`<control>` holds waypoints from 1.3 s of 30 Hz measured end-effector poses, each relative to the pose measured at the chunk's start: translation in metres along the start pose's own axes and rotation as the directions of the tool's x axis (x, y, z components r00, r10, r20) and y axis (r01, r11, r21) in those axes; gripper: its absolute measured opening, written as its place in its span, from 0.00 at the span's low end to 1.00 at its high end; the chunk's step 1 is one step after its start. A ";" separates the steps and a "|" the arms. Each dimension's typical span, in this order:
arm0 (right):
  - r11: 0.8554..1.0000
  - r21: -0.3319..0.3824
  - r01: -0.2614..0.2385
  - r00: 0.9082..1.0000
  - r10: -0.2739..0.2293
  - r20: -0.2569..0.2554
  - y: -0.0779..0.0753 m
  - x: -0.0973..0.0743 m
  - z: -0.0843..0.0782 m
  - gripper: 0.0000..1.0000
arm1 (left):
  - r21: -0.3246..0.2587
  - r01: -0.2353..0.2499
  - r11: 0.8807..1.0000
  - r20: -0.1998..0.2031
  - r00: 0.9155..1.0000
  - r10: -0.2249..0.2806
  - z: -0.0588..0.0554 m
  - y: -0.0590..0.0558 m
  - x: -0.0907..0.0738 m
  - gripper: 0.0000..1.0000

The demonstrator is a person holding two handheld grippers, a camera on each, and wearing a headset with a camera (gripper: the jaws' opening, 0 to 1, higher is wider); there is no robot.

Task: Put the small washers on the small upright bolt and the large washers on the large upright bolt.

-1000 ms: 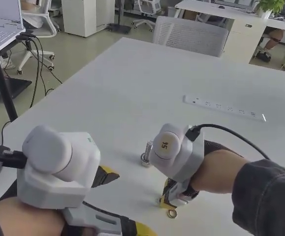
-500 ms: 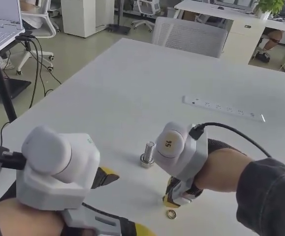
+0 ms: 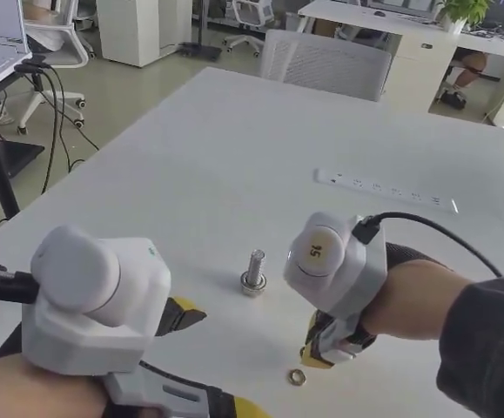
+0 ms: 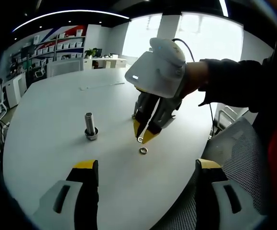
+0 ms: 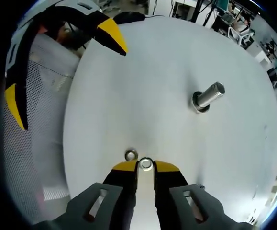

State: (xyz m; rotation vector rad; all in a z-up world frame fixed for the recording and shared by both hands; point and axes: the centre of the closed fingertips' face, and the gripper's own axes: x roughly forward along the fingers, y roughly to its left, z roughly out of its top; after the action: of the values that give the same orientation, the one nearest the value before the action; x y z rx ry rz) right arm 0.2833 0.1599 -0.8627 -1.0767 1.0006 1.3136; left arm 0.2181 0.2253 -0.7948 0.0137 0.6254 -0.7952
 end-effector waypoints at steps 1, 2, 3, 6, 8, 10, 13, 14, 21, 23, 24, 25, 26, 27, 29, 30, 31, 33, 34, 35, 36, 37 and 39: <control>1.000 0.000 0.002 1.000 -0.002 0.002 0.000 0.000 0.000 0.13 | -0.001 0.000 1.000 0.000 1.000 0.000 0.000 0.000 0.000 0.83; 1.000 0.007 0.002 1.000 -0.002 0.002 0.001 -0.001 -0.002 0.13 | 0.000 0.000 1.000 0.001 1.000 0.000 0.000 0.000 0.000 0.83; 1.000 0.009 0.003 1.000 -0.003 0.002 0.001 -0.002 -0.003 0.13 | 0.000 0.000 1.000 0.001 1.000 0.000 0.000 0.000 0.000 0.83; 1.000 0.023 0.007 1.000 -0.007 0.004 0.003 -0.005 -0.009 0.13 | 0.001 0.000 1.000 0.000 1.000 0.000 0.000 0.000 0.000 0.83; 0.999 0.032 0.010 1.000 -0.010 0.005 0.003 -0.006 -0.013 0.13 | 0.001 0.000 1.000 -0.001 1.000 0.000 0.000 0.001 0.000 0.83; 0.999 0.039 0.009 1.000 -0.009 0.002 0.007 -0.009 -0.018 0.13 | 0.002 -0.001 1.000 -0.002 1.000 0.001 0.000 0.001 0.000 0.83; 0.998 0.053 0.014 1.000 -0.014 0.004 0.010 -0.012 -0.026 0.13 | 0.002 0.000 1.000 -0.003 1.000 0.000 0.000 0.001 0.000 0.83; 0.998 0.059 0.014 1.000 -0.014 0.005 0.010 -0.013 -0.028 0.13 | 0.003 0.000 1.000 -0.004 1.000 0.000 0.000 0.001 0.000 0.83; 0.993 0.114 0.024 1.000 -0.025 0.007 0.013 -0.017 -0.051 0.13 | 0.003 -0.002 1.000 -0.005 1.000 0.002 0.000 0.002 0.001 0.83; 0.991 0.130 0.027 1.000 -0.028 0.005 0.014 -0.018 -0.058 0.13 | 0.003 -0.002 1.000 -0.006 1.000 0.002 0.000 0.002 0.001 0.83; 0.990 0.138 0.029 1.000 -0.030 0.005 0.014 -0.019 -0.061 0.13 | 0.005 -0.002 1.000 -0.007 1.000 0.002 0.000 0.002 0.001 0.83; 0.989 0.146 0.030 0.999 -0.032 0.005 0.013 -0.019 -0.064 0.13 | 0.006 -0.003 1.000 -0.007 1.000 0.003 0.000 0.002 0.001 0.83; 0.987 0.157 0.033 0.999 -0.034 0.005 0.013 -0.020 -0.067 0.13 | 0.005 -0.001 1.000 -0.009 1.000 0.001 0.000 0.002 0.001 0.83; 0.986 0.163 0.035 0.999 -0.037 0.006 0.012 -0.021 -0.070 0.13 | 0.005 -0.001 1.000 -0.010 1.000 0.001 0.000 0.002 0.002 0.83; 0.983 0.181 0.042 0.999 -0.044 0.009 0.010 -0.024 -0.075 0.13 | 0.007 -0.002 1.000 -0.012 1.000 0.002 -0.001 0.002 0.002 0.83; 0.981 0.189 0.045 0.999 -0.048 0.008 0.009 -0.025 -0.078 0.13 | 0.006 -0.002 1.000 -0.012 1.000 0.002 -0.001 0.002 0.002 0.83; 0.980 0.193 0.050 0.999 -0.052 0.009 0.008 -0.026 -0.080 0.13 | 0.007 -0.003 1.000 -0.012 1.000 0.003 -0.001 0.002 0.002 0.83; 0.976 0.209 0.057 0.998 -0.060 0.009 0.005 -0.029 -0.084 0.13 | 0.006 -0.003 1.000 -0.013 1.000 0.003 -0.001 0.002 0.002 0.83; 0.975 0.213 0.060 0.998 -0.063 0.008 0.004 -0.030 -0.086 0.13 | 0.006 -0.003 1.000 -0.012 1.000 0.003 -0.001 0.002 0.002 0.83; 0.974 0.219 0.065 0.998 -0.068 0.008 0.002 -0.032 -0.088 0.13 | 0.006 -0.003 1.000 -0.013 1.000 0.003 -0.001 0.002 0.002 0.83; 0.972 0.223 0.068 0.997 -0.071 0.007 0.000 -0.033 -0.090 0.13 | 0.007 -0.003 1.000 -0.013 1.000 0.003 -0.001 0.002 0.002 0.83; 0.971 0.227 0.071 0.997 -0.074 0.007 -0.001 -0.035 -0.091 0.13 | 0.007 -0.002 1.000 -0.015 1.000 0.002 -0.002 0.002 0.002 0.83; 0.970 0.231 0.078 0.997 -0.082 0.008 -0.004 -0.037 -0.093 0.13 | 0.008 -0.002 1.000 -0.017 1.000 0.003 -0.002 0.002 0.002 0.83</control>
State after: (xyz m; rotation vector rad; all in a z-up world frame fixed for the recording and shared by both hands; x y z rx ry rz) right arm 0.2901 0.0614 -0.8474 -0.9171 1.0573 1.1091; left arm 0.2191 0.2258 -0.7981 0.0286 0.6381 -0.7959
